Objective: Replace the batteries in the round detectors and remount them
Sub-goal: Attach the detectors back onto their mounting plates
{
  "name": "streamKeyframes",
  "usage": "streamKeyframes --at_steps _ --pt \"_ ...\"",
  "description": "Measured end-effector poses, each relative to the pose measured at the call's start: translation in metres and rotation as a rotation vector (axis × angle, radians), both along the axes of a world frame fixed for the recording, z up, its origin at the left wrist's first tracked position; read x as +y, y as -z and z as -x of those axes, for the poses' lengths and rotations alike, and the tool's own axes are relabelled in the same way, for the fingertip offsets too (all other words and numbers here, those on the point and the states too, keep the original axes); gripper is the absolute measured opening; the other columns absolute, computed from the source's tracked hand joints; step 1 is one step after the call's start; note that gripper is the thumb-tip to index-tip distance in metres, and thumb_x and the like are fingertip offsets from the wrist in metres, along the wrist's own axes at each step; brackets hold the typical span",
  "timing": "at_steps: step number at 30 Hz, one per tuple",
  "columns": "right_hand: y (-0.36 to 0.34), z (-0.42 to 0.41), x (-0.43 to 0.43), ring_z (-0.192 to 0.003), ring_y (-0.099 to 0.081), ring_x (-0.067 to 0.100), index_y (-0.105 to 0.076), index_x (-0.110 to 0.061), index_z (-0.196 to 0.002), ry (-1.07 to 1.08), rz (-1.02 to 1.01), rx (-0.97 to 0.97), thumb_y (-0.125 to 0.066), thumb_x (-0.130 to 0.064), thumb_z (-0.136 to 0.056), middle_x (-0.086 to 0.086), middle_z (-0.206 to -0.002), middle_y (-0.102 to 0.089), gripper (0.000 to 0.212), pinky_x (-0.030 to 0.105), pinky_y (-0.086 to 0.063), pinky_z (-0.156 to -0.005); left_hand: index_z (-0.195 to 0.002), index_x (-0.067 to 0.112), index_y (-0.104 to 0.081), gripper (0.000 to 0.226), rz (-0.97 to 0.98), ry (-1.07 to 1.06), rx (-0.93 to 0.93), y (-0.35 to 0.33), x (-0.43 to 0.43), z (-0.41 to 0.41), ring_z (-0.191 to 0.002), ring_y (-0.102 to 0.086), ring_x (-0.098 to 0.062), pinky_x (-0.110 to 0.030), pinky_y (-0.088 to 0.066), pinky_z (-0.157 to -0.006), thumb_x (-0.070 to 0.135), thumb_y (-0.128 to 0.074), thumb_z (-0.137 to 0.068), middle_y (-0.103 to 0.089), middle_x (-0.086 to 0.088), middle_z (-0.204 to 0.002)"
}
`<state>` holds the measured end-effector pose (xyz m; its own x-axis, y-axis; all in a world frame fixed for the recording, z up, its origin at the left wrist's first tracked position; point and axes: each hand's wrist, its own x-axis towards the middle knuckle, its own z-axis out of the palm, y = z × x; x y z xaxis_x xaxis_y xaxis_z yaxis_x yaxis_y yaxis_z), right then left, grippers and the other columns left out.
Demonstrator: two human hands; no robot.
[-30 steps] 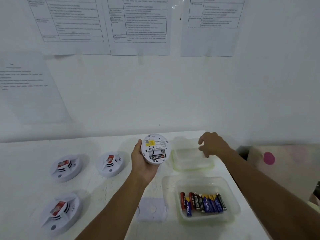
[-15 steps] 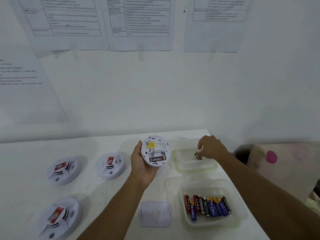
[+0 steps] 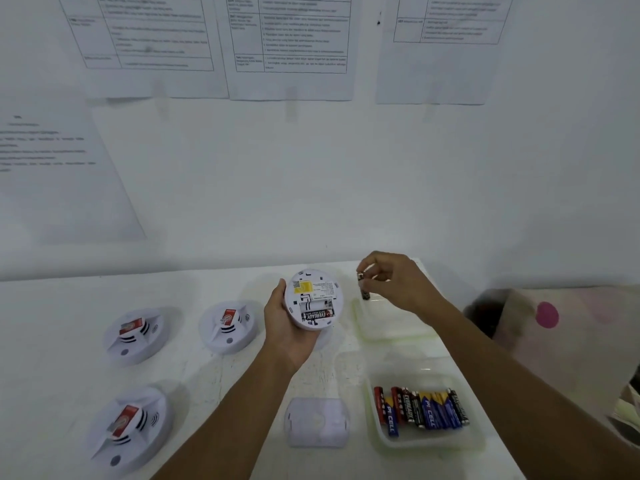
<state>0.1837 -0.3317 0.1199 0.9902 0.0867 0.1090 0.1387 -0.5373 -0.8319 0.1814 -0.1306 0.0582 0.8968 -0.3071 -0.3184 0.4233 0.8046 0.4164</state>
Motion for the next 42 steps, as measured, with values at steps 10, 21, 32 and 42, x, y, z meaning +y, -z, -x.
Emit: streamKeyframes --at_steps 10,21,32,42 --pt "0.012 0.041 0.064 -0.072 -0.062 0.007 -0.066 -0.023 -0.092 -0.185 0.164 -0.335 -0.070 -0.013 -0.080 -0.011 -0.087 -0.065 0.016 0.028 -0.054 -0.066 -0.125 0.009 -0.063 0.053 -0.034 0.045 -0.064 -0.013 0.001 0.024 -0.096 -0.072 -0.029 -0.039 -0.059 -0.079 0.047 -0.036 -0.100 -0.071 -0.017 -0.113" --pt "0.021 0.062 0.095 -0.080 -0.060 0.004 -0.072 -0.022 -0.083 0.081 -0.014 -0.298 -0.083 -0.026 -0.071 -0.007 -0.086 -0.062 0.017 0.013 -0.044 -0.066 -0.123 0.005 -0.062 0.056 -0.059 0.027 -0.048 -0.014 0.014 0.038 -0.104 -0.064 -0.030 -0.040 -0.049 -0.093 0.048 -0.037 -0.099 -0.069 -0.018 -0.112" --pt "0.024 0.067 0.098 -0.111 -0.042 0.015 -0.040 -0.029 -0.118 0.198 -0.094 0.105 -0.090 -0.045 -0.055 -0.002 -0.112 -0.045 0.082 0.035 -0.049 -0.090 -0.122 0.008 -0.064 0.050 -0.123 0.010 -0.097 -0.008 0.028 0.051 -0.110 -0.061 -0.037 -0.052 -0.044 -0.102 0.044 -0.037 -0.099 -0.069 -0.022 -0.116" --pt "0.037 0.094 0.088 -0.088 -0.061 0.018 -0.062 -0.026 -0.118 -0.102 -0.372 0.192 -0.081 -0.011 -0.074 -0.003 -0.095 -0.057 0.050 0.027 -0.055 -0.074 -0.135 0.002 -0.055 0.058 -0.089 0.000 -0.094 0.006 0.047 0.089 -0.124 -0.054 -0.040 -0.049 -0.044 -0.102 0.043 -0.036 -0.098 -0.056 -0.025 -0.136"
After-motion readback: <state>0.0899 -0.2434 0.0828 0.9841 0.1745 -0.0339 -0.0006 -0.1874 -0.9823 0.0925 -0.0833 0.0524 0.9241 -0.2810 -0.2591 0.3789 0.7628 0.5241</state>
